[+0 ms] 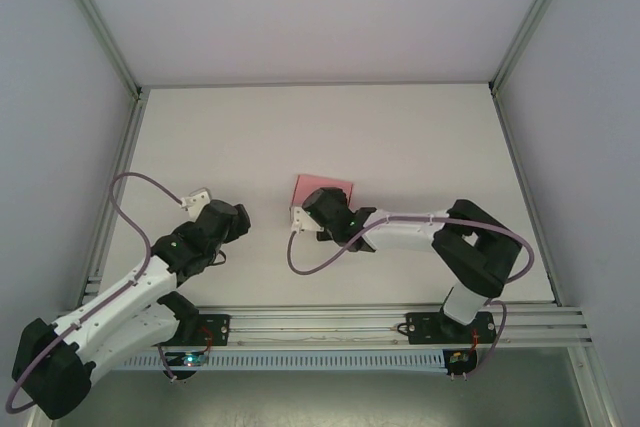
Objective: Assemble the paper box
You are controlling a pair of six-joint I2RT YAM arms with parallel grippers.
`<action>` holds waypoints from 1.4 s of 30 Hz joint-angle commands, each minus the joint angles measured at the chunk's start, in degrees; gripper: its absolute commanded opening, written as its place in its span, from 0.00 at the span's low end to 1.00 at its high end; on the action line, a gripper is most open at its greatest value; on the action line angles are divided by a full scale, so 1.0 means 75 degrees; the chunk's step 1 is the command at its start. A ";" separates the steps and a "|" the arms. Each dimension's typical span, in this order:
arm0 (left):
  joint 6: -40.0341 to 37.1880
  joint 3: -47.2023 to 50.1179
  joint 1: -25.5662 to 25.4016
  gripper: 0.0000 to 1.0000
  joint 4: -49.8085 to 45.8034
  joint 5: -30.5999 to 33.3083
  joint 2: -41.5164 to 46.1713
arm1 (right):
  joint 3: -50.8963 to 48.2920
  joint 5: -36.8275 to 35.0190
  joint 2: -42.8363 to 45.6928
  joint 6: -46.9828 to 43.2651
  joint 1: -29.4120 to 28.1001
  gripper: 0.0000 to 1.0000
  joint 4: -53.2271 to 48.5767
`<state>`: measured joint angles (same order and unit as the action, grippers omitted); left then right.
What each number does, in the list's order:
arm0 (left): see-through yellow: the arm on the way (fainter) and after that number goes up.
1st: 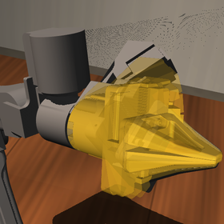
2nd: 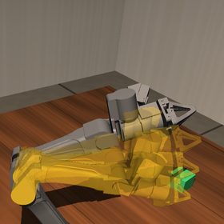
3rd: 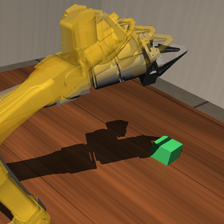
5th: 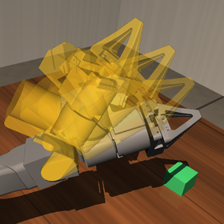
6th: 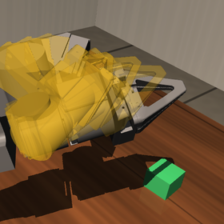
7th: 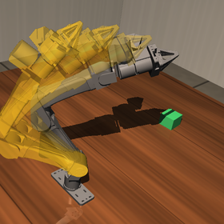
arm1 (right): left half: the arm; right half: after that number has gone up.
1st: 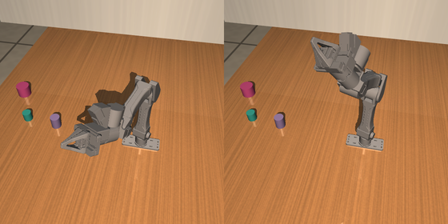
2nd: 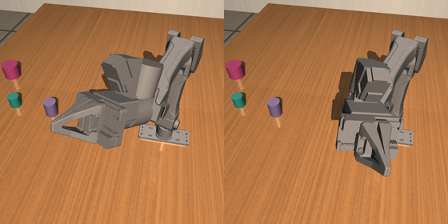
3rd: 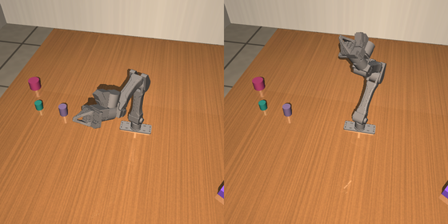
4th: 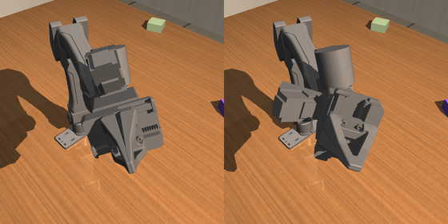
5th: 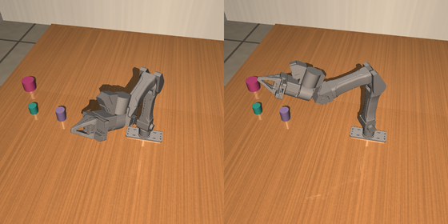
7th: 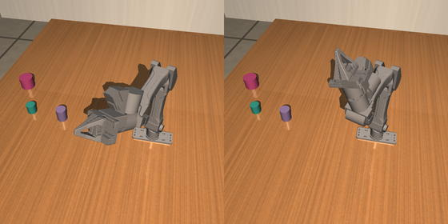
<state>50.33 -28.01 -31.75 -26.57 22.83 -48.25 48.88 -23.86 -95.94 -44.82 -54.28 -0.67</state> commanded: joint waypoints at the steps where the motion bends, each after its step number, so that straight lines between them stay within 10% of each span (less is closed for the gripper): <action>1: -0.0132 -0.0250 0.0117 1.00 0.0231 0.0088 -0.0103 | -0.0205 0.0314 0.0556 0.0390 -0.0064 0.85 -0.0225; 14: -0.1095 -0.0661 0.0164 1.00 0.0817 0.1259 -0.0662 | -0.1422 0.2126 0.3780 0.1982 0.0380 0.98 0.0920; 28: -0.3611 0.0353 0.1380 1.00 0.4358 0.2849 -0.0513 | -0.3187 0.1333 0.5804 0.6852 0.5909 0.98 0.2465; 42: -0.5968 0.1345 0.2788 1.00 0.7479 0.0345 -0.1791 | -0.5091 0.3008 0.4299 0.5605 0.6996 0.98 0.7078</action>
<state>9.45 -19.97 -14.13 20.75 30.63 -58.15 11.75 -5.74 -61.23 -0.32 -2.94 40.58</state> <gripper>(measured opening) 0.998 0.983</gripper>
